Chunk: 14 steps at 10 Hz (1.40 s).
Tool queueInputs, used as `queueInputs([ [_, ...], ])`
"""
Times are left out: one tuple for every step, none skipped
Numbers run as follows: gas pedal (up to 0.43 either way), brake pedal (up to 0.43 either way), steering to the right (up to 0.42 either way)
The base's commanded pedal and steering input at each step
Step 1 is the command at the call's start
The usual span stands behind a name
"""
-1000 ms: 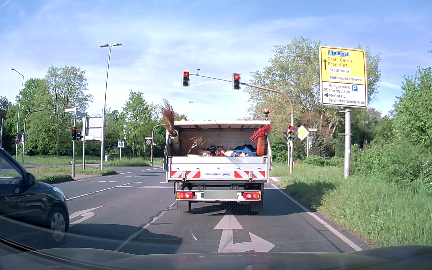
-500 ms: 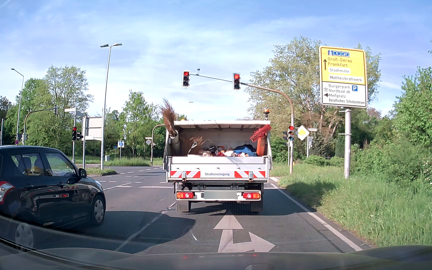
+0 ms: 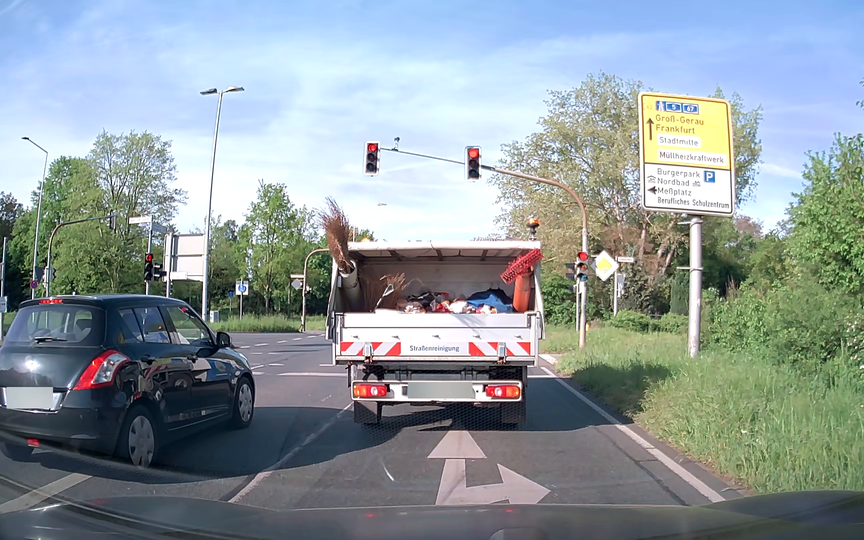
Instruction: Follow the waypoints while adhering to traffic rules and regulations
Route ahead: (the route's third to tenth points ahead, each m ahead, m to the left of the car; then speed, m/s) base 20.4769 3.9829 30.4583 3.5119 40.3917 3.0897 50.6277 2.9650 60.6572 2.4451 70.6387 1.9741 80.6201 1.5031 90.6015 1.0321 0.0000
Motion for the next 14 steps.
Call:
queueInputs([
  [0.0,0.274,-0.004],
  [0.0,0.274,-0.004],
  [0.0,0.274,-0.004],
  [0.0,0.274,-0.004],
  [0.0,0.274,-0.004],
  [0.0,0.274,-0.004],
  [0.0,0.274,-0.004],
  [0.0,0.274,-0.004],
  [0.0,0.274,-0.004],
  [0.0,0.274,-0.004],
  [0.0,0.274,-0.004],
  [0.0,0.274,-0.004],
  [0.0,0.274,-0.004],
  [0.0,0.274,-0.004],
])
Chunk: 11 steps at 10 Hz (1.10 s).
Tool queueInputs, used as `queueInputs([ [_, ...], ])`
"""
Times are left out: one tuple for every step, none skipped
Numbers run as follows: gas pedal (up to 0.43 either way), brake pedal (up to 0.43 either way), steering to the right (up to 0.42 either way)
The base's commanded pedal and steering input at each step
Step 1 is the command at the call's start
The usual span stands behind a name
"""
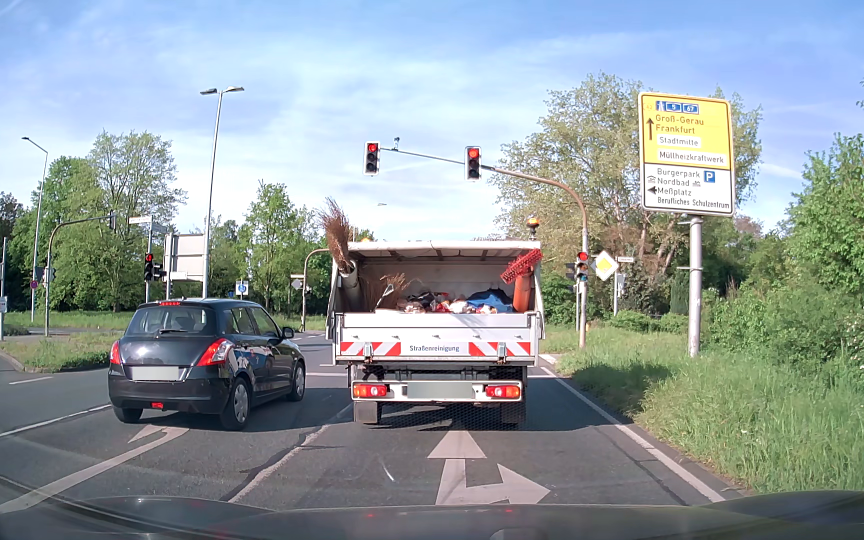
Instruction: Follow the waypoints while adhering to traffic rules and regulations
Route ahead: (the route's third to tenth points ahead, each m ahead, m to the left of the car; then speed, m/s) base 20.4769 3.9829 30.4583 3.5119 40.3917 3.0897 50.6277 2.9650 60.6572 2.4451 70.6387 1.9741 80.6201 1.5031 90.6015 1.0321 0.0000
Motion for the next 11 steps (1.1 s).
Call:
queueInputs([
  [0.0,0.274,-0.004],
  [0.0,0.274,-0.004],
  [0.0,0.274,-0.004],
  [0.0,0.274,-0.004],
  [0.0,0.274,-0.004],
  [0.0,0.274,-0.004],
  [0.0,0.274,-0.004],
  [0.0,0.274,-0.004],
  [0.0,0.274,-0.004],
  [0.0,0.274,-0.004],
  [0.0,0.274,-0.004],
])
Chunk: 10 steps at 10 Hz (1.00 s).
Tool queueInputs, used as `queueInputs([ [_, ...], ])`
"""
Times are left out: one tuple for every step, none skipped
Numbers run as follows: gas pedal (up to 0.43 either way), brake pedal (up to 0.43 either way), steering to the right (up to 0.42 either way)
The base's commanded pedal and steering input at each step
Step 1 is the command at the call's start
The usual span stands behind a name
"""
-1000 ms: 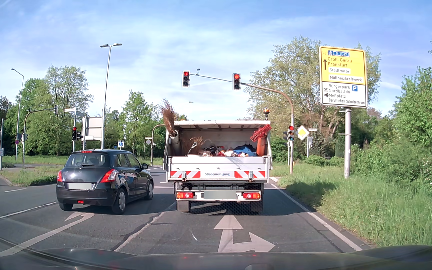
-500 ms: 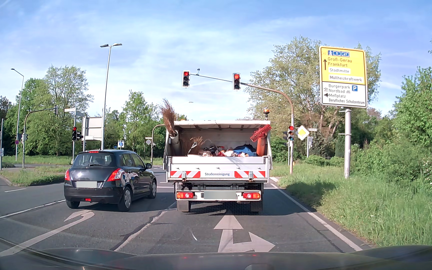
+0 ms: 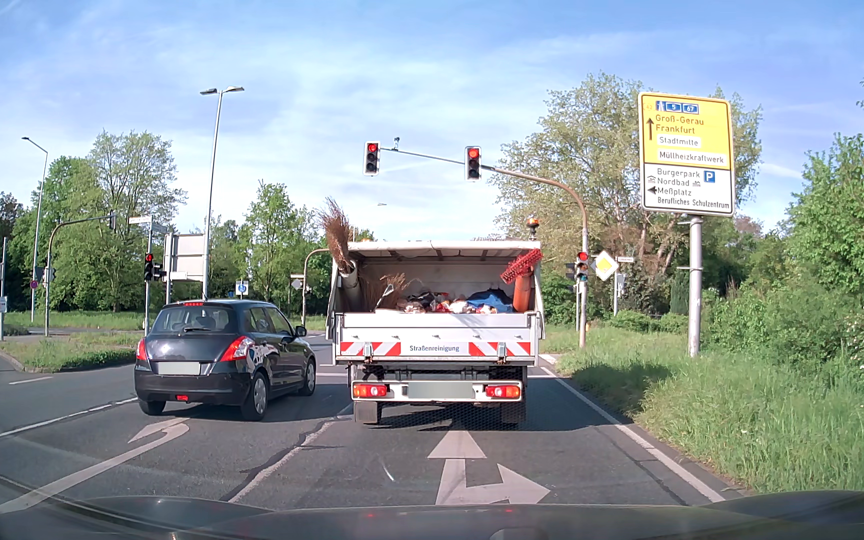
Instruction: Follow the waypoints while adhering to traffic rules and regulations
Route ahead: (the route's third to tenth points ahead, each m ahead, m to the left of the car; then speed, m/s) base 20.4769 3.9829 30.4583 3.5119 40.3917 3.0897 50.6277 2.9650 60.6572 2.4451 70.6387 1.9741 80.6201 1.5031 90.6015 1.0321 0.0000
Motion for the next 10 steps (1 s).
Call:
queueInputs([
  [0.0,0.274,-0.004],
  [0.0,0.274,-0.004],
  [0.0,0.274,-0.004],
  [0.0,0.274,-0.004],
  [0.0,0.274,-0.004],
  [0.0,0.274,-0.004],
  [0.0,0.274,-0.004],
  [0.0,0.274,-0.004],
  [0.0,0.274,-0.004],
  [0.0,0.274,-0.004],
])
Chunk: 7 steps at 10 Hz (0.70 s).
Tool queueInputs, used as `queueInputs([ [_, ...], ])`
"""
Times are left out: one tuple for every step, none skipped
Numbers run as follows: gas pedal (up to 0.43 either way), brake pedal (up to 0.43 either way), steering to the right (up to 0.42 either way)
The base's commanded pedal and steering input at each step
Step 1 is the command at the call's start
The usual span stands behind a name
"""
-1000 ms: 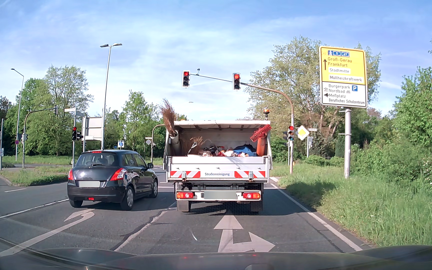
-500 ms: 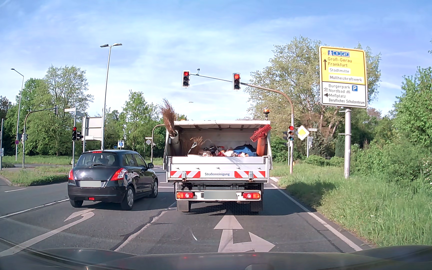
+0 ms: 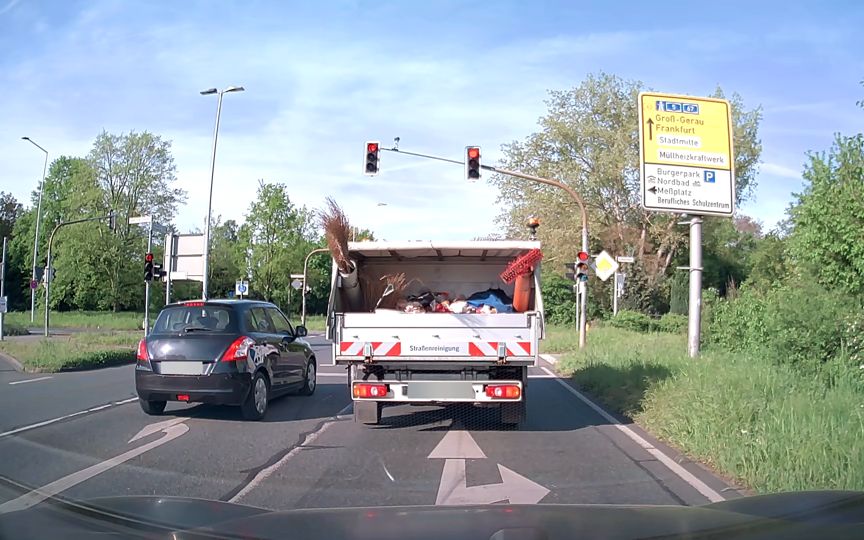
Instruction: Follow the waypoints while adhering to traffic rules and regulations
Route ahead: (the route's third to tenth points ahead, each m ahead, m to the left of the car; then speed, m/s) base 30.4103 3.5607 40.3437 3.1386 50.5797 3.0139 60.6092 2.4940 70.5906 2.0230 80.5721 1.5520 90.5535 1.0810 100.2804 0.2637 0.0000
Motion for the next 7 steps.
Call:
queueInputs([
  [0.0,0.274,-0.004],
  [0.0,0.274,-0.004],
  [0.0,0.274,-0.004],
  [0.0,0.274,-0.004],
  [0.0,0.274,-0.004],
  [0.0,0.274,-0.004],
  [0.0,0.274,-0.004],
])
